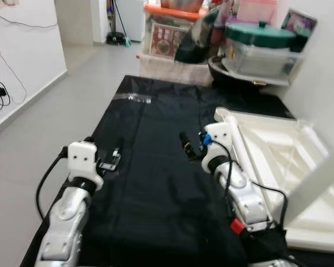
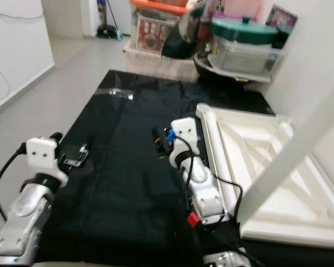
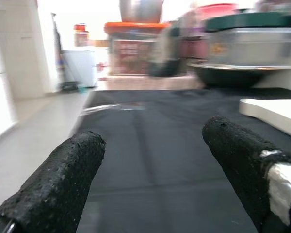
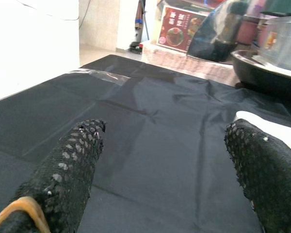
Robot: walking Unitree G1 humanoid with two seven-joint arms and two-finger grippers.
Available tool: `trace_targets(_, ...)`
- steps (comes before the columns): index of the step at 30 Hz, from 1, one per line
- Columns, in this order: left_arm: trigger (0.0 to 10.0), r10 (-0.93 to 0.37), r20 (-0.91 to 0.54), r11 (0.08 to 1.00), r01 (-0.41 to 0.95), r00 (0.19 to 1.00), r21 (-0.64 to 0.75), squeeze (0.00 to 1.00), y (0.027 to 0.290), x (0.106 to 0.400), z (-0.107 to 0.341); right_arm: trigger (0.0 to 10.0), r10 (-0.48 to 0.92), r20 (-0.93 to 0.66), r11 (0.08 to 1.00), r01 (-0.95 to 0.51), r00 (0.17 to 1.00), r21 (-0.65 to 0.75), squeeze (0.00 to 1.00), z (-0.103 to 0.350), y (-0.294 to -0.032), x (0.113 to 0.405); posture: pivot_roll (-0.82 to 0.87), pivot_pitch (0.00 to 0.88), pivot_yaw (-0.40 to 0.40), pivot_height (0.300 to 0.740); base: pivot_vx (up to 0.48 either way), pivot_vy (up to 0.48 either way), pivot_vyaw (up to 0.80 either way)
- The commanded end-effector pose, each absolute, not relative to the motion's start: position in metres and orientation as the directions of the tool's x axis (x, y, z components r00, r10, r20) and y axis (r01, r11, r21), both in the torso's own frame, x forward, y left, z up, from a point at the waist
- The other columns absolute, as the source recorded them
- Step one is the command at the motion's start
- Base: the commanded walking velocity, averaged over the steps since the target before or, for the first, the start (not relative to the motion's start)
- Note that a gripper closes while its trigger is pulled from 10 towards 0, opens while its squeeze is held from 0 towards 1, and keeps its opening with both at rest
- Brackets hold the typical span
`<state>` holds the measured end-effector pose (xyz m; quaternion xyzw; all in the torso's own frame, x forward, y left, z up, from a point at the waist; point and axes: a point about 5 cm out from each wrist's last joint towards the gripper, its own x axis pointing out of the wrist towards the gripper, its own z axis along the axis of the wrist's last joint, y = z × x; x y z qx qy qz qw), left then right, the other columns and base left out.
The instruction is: Building children table
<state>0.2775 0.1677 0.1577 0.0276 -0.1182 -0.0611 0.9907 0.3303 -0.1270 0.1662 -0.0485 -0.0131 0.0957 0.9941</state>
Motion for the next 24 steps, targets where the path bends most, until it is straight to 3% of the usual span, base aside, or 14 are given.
trace_targets(1, 10.0, -0.129, 0.215, 0.991, 0.121, 0.968, 0.051, 0.0, 0.167, 0.276, 0.154, 10.0, 0.172, -0.015, 0.981, -0.173, 0.985, -0.088, 0.0, 0.161, -0.131, 0.331, 0.05, 0.0, -0.131, 0.74, 0.0, 0.337, 0.0)
trace_targets(9, 10.0, -0.135, 0.211, 0.991, 0.127, 0.968, 0.052, 0.0, 0.165, 0.276, 0.154, 10.0, 0.155, -0.048, 0.985, -0.158, 0.987, -0.066, 0.0, 0.157, -0.128, 0.334, 0.05, 0.0, -0.132, 0.74, 0.0, 0.445, 0.0)
trace_targets(15, 10.0, -0.136, 0.211, 0.99, 0.127, 0.968, 0.058, 0.0, 0.165, 0.276, 0.153, 10.0, 0.145, -0.073, 0.987, -0.149, 0.987, -0.054, 0.0, 0.155, -0.128, 0.334, 0.05, 0.0, -0.132, 0.74, 0.0, 0.225, 0.0)
trace_targets(24, 10.0, -0.139, 0.201, 0.988, 0.122, 0.97, 0.093, 0.0, 0.165, 0.279, 0.151, 10.0, 0.13, -0.107, 0.99, -0.136, 0.986, -0.047, 0.0, 0.15, -0.129, 0.337, 0.05, 0.0, -0.133, 0.74, 0.0, 0.0, -0.8)
